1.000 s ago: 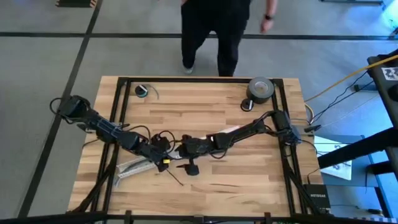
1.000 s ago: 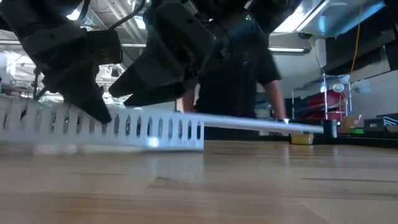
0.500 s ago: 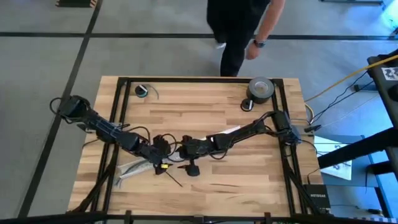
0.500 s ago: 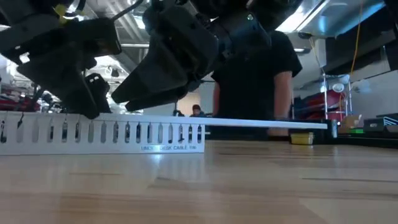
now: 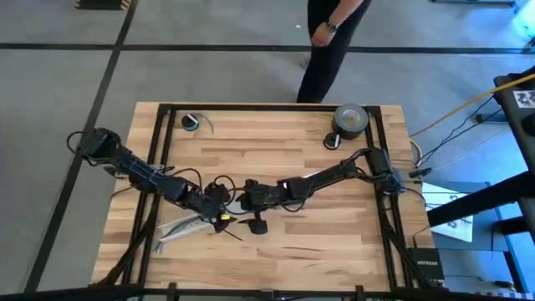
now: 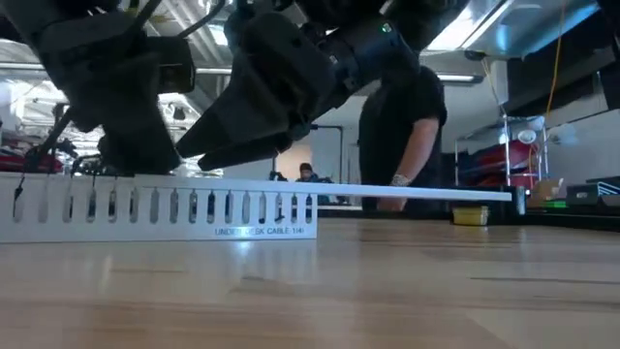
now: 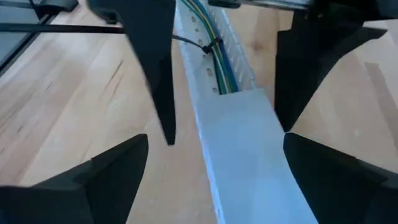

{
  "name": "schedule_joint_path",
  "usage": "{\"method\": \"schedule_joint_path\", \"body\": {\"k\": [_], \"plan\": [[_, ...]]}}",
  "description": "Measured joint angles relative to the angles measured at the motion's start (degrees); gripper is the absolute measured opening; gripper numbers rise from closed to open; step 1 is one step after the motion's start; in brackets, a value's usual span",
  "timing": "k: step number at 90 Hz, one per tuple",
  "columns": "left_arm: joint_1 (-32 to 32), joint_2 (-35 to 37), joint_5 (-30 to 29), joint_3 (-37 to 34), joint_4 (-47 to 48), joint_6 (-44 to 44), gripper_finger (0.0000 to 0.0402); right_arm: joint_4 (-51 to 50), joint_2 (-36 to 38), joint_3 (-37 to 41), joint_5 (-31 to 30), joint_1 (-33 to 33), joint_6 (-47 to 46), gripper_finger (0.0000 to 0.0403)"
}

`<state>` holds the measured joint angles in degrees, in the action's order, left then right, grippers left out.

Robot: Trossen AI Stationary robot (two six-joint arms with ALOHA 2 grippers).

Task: Ziptie cables
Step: Close the white cable duct

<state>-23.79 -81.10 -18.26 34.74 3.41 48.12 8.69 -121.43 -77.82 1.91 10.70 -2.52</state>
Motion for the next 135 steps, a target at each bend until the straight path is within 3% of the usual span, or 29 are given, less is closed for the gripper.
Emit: {"method": "schedule_joint_path", "body": {"k": [17, 39, 55, 73, 85, 93, 100, 123, 135], "plan": [[-0.11, -0.02, 0.69, -0.02, -0.66, 3.97, 0.0386, -2.69, 0.91, -0.03, 0.17, -1.16, -0.11, 0.0362], [-1.3, -0.01, 6.65, 2.98, -0.07, -3.43, 0.0386, -5.95, 3.8, -0.24, 0.67, -1.82, 0.51, 0.0362], [-2.03, 0.33, 6.16, 9.62, 16.46, -5.62, 0.0386, -10.75, 7.81, -0.27, 2.01, -3.12, 2.67, 0.0362], [-8.18, 0.66, -0.23, 11.06, 23.37, -0.17, 0.0386, -11.94, 8.68, -0.27, 5.12, -4.04, 1.62, 0.0362], [-15.45, 0.74, -8.84, 11.0, 23.15, 3.47, 0.0386, -10.87, 8.68, 0.84, 5.97, -3.07, 1.05, 0.0362], [-19.4, 0.74, -14.8, 10.36, 22.91, 6.79, 0.0386, -7.2, 8.68, 2.15, 5.89, -1.95, 0.11, 0.0362], [-21.4, 0.74, -16.66, 9.5, 22.71, 9.74, 0.0386, -1.59, 8.29, 3.56, 5.85, -0.99, -0.79, 0.0362], [-22.93, 0.11, -19.11, 2.33, 6.99, 9.94, 0.0386, 4.31, 3.69, 4.5, 5.26, 1.5, -3.19, 0.0362], [-22.26, -1.53, -21.44, 1.22, 4.62, 8.25, 0.0386, 4.02, 2.41, 4.6, 2.57, 2.13, -3.2, 0.0362]]}}
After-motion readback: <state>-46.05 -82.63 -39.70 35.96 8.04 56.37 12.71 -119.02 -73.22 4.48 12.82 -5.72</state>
